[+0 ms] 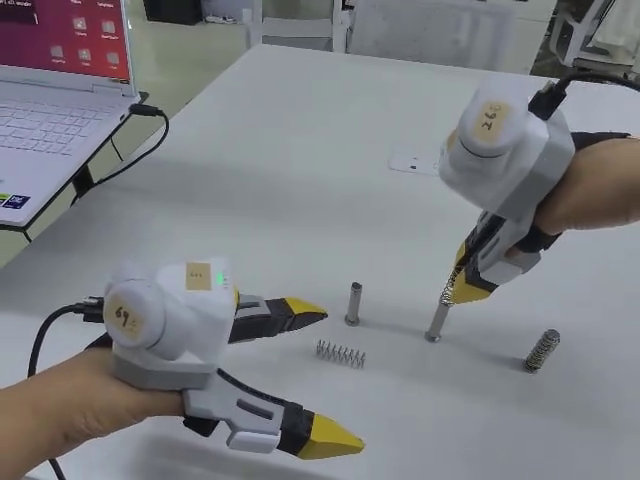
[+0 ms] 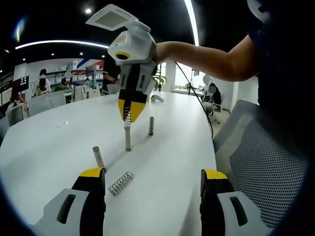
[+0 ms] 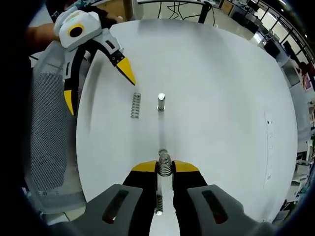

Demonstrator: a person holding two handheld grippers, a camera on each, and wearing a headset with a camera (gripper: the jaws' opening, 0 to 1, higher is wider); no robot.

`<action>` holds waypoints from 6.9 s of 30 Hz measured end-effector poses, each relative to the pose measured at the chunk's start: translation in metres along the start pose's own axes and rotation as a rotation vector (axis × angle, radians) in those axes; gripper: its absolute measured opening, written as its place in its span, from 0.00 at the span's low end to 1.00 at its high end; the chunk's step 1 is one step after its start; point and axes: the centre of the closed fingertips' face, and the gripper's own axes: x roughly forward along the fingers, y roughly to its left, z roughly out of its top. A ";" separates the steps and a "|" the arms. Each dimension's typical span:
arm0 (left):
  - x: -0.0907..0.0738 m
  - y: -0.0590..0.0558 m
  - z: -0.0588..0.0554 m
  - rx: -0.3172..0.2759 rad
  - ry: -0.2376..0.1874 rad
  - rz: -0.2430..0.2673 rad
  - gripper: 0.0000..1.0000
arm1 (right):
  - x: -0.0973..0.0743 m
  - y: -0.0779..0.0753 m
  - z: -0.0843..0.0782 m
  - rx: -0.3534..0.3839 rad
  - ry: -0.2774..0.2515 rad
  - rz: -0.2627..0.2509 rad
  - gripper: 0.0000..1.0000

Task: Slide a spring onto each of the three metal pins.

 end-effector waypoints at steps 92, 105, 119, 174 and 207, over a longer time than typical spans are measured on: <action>0.002 -0.001 -0.003 0.007 0.020 -0.010 0.70 | 0.047 0.015 -0.018 0.021 0.032 0.045 0.33; 0.002 0.004 -0.006 0.005 0.032 -0.008 0.69 | 0.039 0.024 -0.022 0.037 0.013 0.030 0.35; 0.000 0.014 -0.013 -0.002 0.051 -0.002 0.67 | 0.028 0.031 -0.021 0.058 -0.023 0.007 0.35; 0.022 0.048 -0.038 0.081 0.158 -0.052 0.34 | -0.004 0.064 -0.030 0.148 -0.150 -0.009 0.36; 0.022 0.049 -0.046 0.109 0.192 -0.047 0.09 | -0.009 0.083 -0.041 0.284 -0.289 -0.001 0.36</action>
